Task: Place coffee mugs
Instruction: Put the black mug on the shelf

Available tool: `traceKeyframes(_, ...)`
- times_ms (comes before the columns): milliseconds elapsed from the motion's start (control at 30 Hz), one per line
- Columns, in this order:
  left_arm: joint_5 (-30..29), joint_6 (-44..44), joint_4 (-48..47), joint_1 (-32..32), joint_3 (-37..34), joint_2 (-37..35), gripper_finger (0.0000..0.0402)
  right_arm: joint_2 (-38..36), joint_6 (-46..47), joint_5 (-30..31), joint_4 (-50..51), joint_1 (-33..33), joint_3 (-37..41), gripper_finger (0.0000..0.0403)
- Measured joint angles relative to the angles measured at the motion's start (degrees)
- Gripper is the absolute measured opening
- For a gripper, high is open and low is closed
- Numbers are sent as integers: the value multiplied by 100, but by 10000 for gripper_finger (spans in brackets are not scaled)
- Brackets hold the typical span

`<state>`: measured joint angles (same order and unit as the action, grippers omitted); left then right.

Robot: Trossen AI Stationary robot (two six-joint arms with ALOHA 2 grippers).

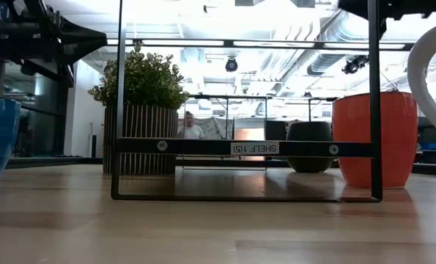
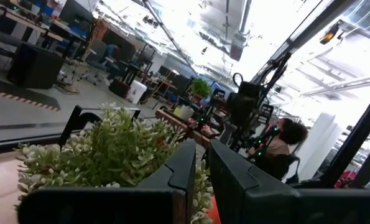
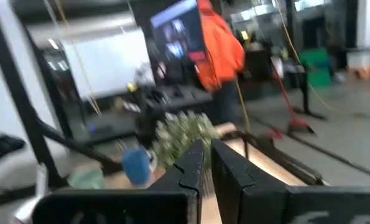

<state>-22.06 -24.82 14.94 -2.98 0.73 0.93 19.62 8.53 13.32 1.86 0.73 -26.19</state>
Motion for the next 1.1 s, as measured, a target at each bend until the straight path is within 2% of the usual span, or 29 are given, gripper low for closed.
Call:
traceKeyframes(167, 2, -2, -7, 0, 0, 0, 35, 980, -31, 375, 635, 4, -823, 18)
traceKeyframes(333, 4, -2, -9, 0, 0, -2, 35, 1765, -90, 1156, 1567, 51, -1690, 18)
traceKeyframes(400, 4, -2, -11, 0, 0, 0, 35, 2033, 47, 1400, 2192, 199, -2045, 18)
traceKeyframes(533, 4, -2, -17, 0, 0, 0, 35, 2500, 345, 1426, 3267, 743, -2632, 18)
traceKeyframes(700, 4, -2, -17, 0, 0, 0, 35, 2954, 427, 848, 3845, 1707, -2932, 18)
traceKeyframes(933, 4, -2, -17, 0, 0, 0, 35, 3503, 10, -763, 3803, 3084, -2934, 18)
traceKeyframes(1100, 4, -2, -20, 2, 0, 0, 35, 4086, -273, -1775, 3775, 3811, -2932, 18)
